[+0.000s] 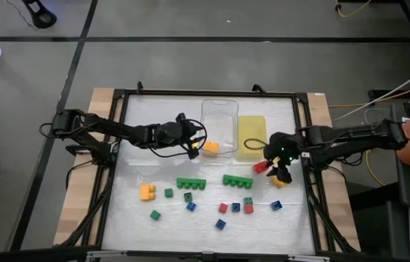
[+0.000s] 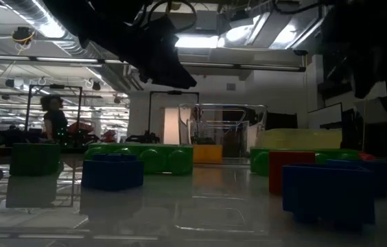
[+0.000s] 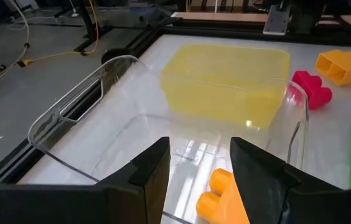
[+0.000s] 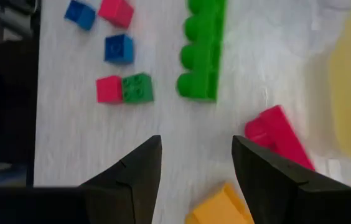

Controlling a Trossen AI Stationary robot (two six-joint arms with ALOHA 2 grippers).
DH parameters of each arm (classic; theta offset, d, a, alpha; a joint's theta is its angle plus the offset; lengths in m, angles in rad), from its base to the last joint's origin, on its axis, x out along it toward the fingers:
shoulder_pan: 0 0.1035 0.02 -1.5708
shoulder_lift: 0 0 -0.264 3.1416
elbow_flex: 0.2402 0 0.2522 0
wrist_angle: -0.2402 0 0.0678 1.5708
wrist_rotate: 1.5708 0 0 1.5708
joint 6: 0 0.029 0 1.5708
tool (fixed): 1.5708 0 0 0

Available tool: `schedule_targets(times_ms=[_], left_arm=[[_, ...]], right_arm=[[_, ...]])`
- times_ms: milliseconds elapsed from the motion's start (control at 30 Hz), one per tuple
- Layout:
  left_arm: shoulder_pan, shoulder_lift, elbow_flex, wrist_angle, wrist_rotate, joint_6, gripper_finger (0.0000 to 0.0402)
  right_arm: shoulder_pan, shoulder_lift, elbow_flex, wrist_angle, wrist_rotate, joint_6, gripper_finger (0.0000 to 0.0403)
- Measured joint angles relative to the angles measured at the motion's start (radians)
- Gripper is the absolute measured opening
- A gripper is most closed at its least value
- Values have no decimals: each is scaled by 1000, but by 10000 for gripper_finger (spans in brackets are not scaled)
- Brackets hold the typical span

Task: Sort blocks by size
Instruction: Put the large red game piece into the transparent bin

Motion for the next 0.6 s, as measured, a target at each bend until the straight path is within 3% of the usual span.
schedule_targets(times_ms=[233, 600], left_arm=[[0, 0, 0, -12, 0, 0, 155], [0, 0, 0, -12, 0, 4, 155]], right_arm=[[168, 16, 0, -3, 302, -2, 195], [217, 212, -2, -9, 468, -29, 195]])
